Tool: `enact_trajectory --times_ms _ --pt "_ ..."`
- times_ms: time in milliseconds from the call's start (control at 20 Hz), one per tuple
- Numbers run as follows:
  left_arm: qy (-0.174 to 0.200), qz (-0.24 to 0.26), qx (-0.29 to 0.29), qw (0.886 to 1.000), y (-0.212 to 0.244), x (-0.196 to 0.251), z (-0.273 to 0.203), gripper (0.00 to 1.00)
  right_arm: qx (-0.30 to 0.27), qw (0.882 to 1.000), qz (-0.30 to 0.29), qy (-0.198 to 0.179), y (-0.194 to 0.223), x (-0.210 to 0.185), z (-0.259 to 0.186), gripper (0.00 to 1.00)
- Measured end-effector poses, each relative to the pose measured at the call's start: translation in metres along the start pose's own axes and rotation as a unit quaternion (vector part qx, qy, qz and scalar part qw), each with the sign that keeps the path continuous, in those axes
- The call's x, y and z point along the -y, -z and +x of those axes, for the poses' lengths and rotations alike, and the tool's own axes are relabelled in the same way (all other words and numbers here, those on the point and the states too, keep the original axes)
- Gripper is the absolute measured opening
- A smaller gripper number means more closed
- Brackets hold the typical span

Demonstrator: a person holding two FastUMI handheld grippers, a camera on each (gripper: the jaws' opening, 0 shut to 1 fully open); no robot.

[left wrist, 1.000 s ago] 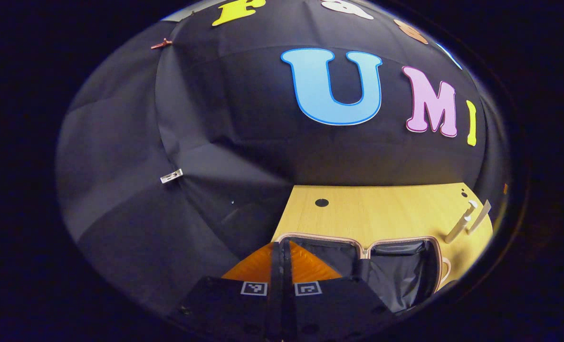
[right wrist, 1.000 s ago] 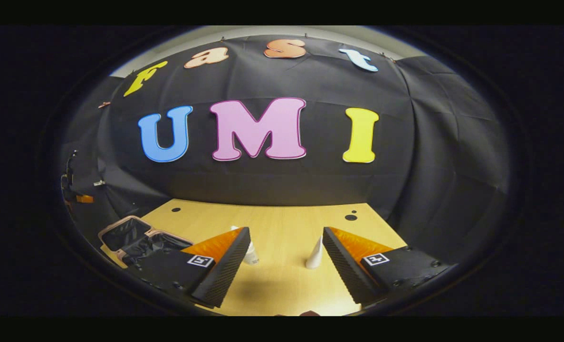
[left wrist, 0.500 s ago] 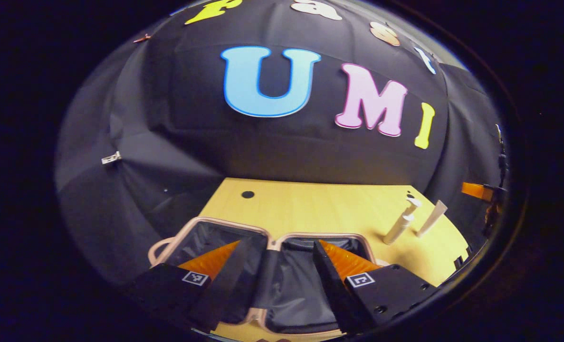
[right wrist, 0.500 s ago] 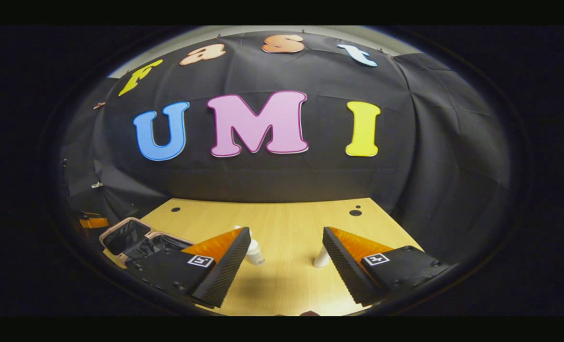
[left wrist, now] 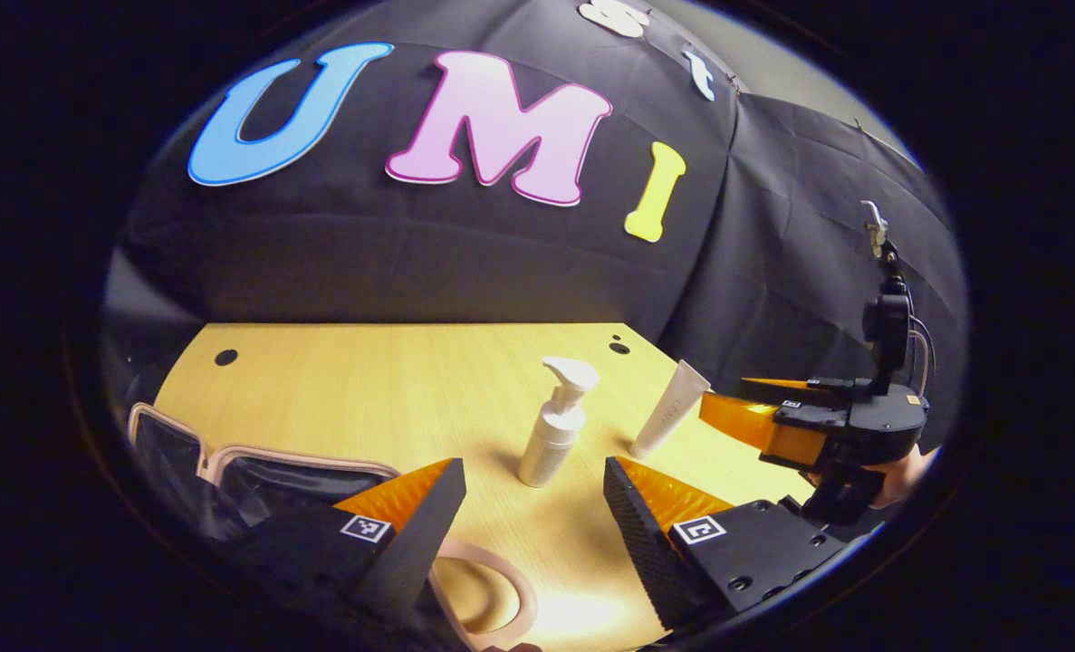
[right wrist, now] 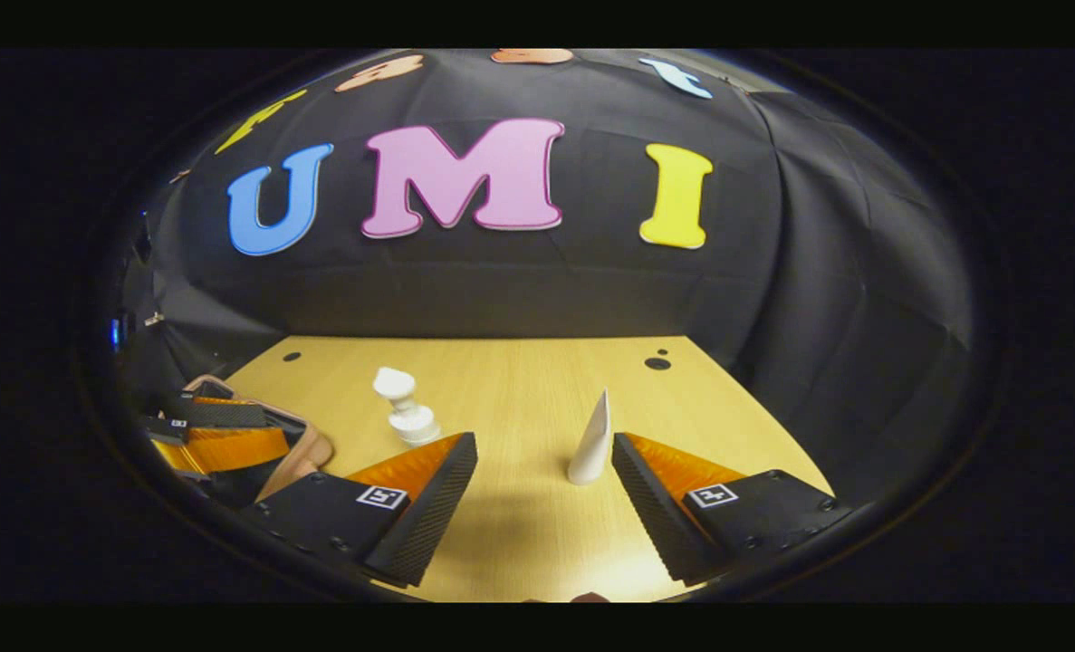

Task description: First open the suitcase, pack the skin care products into it, and then close the suitcase.

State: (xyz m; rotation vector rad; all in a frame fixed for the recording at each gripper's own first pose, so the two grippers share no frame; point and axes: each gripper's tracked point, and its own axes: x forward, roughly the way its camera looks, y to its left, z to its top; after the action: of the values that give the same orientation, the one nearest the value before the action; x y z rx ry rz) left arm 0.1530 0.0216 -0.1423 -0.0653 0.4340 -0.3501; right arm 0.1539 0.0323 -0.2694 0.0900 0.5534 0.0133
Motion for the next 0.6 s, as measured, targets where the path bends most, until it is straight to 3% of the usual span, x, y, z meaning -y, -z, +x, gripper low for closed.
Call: enact_trajectory --times_ms 200,350,600 --pt "-0.005 0.013 -0.025 1.000 0.018 0.016 0.065 0.97 -0.042 0.999 0.002 0.010 0.038 0.025 0.049 0.96" --pt "-0.033 -0.001 -0.041 0.999 0.026 0.008 0.102 0.98 -0.065 0.998 0.014 0.015 0.058 0.037 0.075 0.96" --pt "-0.048 0.023 -0.055 0.997 0.033 0.000 0.143 0.97 -0.062 0.998 0.013 0.003 0.061 0.038 0.099 0.96"
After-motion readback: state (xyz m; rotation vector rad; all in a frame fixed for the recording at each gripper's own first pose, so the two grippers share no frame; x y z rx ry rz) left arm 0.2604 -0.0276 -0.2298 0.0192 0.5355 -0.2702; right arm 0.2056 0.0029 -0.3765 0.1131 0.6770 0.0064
